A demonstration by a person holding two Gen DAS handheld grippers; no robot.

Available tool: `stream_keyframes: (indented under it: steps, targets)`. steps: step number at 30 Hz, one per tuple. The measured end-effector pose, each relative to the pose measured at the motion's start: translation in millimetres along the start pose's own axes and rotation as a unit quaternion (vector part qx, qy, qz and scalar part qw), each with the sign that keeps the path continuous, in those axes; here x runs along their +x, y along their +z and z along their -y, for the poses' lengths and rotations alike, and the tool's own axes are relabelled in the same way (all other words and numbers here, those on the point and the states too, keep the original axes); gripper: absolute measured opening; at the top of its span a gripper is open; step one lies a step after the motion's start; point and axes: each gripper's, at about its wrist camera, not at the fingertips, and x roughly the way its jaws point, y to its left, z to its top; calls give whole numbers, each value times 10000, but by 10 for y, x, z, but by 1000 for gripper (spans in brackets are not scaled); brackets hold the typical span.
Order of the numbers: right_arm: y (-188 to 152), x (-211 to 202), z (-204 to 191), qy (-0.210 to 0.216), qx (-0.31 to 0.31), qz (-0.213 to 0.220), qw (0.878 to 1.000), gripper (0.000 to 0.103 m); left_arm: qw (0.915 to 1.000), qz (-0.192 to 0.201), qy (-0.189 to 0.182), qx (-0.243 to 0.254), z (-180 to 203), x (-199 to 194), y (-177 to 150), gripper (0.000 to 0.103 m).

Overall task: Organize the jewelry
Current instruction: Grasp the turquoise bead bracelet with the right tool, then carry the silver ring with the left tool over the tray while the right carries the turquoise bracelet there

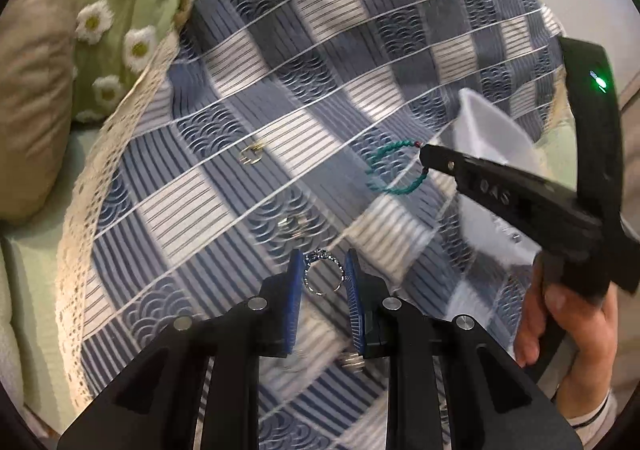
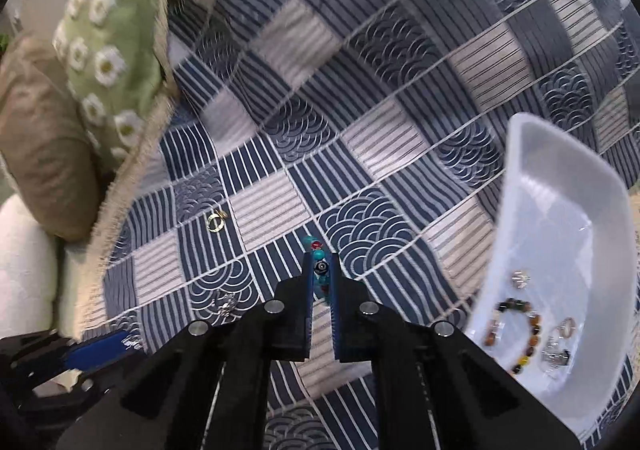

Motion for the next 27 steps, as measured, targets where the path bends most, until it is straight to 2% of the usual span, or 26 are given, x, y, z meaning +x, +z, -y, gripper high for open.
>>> stream_keyframes:
  steps: [6,13,19,27]
  targets:
    - [22,-443,348,123,311,267,9991,8,9997,173,-191,-11,360,-74,137,20]
    - [32,-945,1055,-180,696,520,9961,8,9983,158,-546,161,963,36,321,20]
    - [-127,-999,1575,-509,860,386,9942,8,9973,-32,-646,349,1504,351,418,20]
    - [-380,-762,2033,-781,868,-22,9932,8,9958,-381,-684,479,2069,910,403,20]
